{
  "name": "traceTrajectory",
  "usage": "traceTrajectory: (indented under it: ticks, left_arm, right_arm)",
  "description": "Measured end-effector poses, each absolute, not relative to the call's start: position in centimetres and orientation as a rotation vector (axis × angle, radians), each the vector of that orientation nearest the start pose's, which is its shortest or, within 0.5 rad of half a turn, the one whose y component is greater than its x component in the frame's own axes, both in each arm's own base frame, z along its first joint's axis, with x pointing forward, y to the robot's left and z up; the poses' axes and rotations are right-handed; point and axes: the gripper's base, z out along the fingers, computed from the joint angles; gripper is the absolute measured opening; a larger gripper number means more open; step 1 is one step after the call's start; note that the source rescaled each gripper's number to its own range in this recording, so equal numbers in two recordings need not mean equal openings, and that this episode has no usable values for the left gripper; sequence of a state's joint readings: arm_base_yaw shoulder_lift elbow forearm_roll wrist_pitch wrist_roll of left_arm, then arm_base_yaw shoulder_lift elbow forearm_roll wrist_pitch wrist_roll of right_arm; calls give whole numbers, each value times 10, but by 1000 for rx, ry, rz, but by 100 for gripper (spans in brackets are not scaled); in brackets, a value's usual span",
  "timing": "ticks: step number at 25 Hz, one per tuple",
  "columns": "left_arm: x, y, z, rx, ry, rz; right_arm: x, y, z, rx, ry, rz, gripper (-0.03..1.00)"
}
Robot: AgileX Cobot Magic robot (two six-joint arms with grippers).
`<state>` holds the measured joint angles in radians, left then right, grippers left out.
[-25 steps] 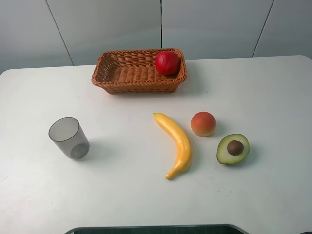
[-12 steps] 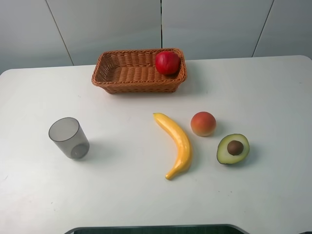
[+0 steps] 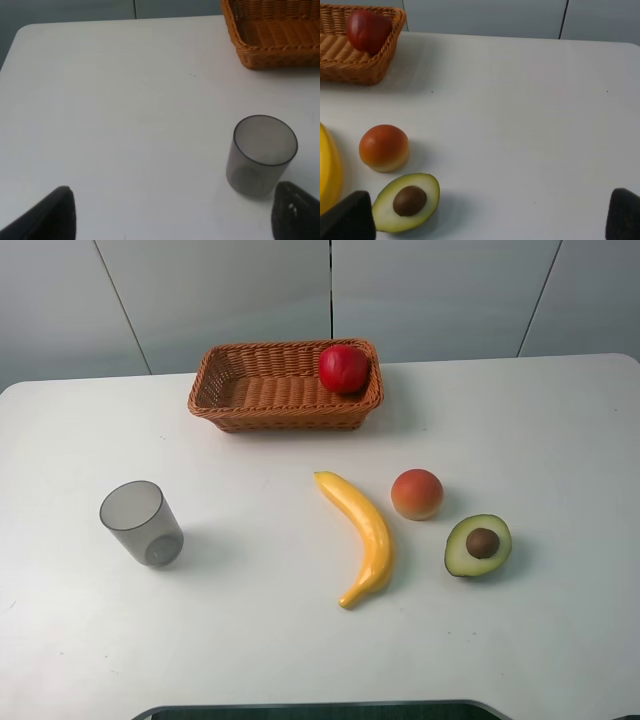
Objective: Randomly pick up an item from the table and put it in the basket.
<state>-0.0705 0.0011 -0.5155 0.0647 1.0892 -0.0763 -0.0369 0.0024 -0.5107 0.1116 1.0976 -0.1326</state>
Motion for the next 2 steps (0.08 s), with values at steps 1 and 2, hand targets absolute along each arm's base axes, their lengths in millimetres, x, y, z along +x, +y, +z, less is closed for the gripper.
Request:
traceTrajectory:
  ticks: [1,2]
  left_arm:
    - [-7,6,279,-11,2057,-13]
    - [-7,6,279,-11,2057,-13]
  right_arm:
    - [-7,9,278,-107,2065,30,100]
    - [-7,9,278,-107,2065,30,100]
